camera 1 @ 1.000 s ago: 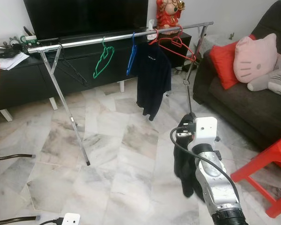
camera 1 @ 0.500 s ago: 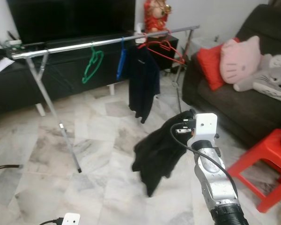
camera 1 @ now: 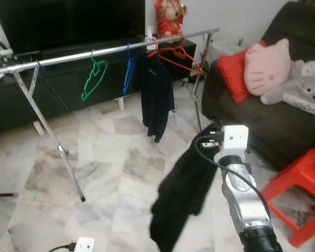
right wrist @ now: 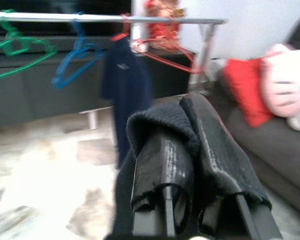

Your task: Hang hanger

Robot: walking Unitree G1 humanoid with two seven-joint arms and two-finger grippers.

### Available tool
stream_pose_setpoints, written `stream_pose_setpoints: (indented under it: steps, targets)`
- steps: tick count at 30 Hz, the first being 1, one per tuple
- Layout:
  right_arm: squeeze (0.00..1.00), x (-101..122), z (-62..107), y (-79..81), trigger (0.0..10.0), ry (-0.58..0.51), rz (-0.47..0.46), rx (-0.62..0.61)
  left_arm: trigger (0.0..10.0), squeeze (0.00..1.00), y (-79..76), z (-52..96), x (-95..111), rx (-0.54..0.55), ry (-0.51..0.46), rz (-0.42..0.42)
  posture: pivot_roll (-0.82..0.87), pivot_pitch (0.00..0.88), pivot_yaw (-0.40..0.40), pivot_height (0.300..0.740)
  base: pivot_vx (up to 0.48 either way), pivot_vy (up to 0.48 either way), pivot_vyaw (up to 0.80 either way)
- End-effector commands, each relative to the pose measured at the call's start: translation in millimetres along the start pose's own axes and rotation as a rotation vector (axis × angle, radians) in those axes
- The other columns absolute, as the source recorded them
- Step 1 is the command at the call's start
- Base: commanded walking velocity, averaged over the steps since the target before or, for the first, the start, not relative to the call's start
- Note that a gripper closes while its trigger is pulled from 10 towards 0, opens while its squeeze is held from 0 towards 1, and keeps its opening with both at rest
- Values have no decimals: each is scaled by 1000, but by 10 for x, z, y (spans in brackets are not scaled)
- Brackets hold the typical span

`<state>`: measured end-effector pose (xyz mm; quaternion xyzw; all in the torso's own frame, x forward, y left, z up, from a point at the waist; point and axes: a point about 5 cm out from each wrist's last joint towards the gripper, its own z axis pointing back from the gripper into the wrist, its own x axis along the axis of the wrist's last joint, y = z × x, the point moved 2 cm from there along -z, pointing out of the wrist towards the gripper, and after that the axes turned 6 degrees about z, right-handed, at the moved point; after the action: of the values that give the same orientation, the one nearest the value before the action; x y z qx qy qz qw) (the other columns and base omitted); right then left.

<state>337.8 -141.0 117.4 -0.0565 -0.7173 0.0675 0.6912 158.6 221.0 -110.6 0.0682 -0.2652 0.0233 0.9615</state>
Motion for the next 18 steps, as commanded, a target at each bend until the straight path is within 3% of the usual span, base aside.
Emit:
stream_pose_setpoints:
  steps: [1, 8, 16, 18]
  targets:
    - [0, 82, -12, -41, 10000, -37, 6, -5, 10000, 0, -7, 4, -42, -5, 20, 4, -13, 0, -63, 740, 266, 0, 0]
    - [0, 93, -3, -38, 10000, -45, 12, 9, 10000, 0, -8, 3, -36, -2, 16, 3, -20, 0, -65, 740, 264, 0, 0]
    - [0, 106, -6, -49, 10000, -49, 12, 10, 10000, 0, 50, 11, 62, 81, -77, -50, -15, 0, -67, 740, 272, 0, 0]
    - [0, 106, -6, -51, 10000, -52, 10, 12, 10000, 0, 338, 34, 174, 116, -131, -36, -7, 0, -69, 740, 285, 0, 0]
